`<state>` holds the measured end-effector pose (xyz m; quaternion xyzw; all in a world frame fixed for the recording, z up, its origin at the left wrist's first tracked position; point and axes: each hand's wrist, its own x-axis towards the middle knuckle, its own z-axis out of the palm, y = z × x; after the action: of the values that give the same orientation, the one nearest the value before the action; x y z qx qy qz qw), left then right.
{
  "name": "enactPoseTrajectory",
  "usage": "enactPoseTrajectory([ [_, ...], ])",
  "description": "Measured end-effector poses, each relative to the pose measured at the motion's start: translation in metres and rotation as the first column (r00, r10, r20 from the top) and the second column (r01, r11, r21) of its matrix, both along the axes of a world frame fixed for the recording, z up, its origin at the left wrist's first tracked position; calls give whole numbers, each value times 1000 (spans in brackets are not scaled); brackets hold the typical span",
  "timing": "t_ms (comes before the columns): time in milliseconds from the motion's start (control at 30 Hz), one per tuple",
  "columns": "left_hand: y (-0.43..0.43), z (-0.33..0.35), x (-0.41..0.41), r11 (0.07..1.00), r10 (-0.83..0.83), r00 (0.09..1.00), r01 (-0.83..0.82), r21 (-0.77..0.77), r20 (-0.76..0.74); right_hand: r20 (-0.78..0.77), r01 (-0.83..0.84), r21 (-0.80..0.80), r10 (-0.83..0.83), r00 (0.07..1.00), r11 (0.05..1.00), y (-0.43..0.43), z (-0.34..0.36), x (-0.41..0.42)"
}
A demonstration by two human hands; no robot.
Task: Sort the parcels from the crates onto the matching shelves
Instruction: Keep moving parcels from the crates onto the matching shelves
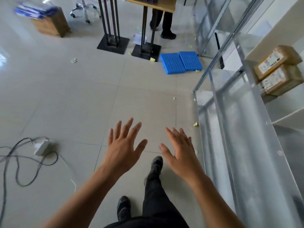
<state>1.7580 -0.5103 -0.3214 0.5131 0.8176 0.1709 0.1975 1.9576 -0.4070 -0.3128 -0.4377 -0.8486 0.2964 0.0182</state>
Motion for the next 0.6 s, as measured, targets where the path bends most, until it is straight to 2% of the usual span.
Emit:
enactPoseTrajectory([
  [100, 39, -8, -16, 999, 22, 999, -23, -31, -30, 66, -76, -16, 77, 995, 997, 55, -13, -20],
  [267, 121, 0, -54, 993, 28, 992, -42, -111, -122, 45, -118, 14, 117, 992, 993, 160, -15, -56],
  [600, 269, 41, -120, 993, 117, 979, -121, -15, -167, -68, -142, 105, 150, 986, 984, 317, 16, -136],
])
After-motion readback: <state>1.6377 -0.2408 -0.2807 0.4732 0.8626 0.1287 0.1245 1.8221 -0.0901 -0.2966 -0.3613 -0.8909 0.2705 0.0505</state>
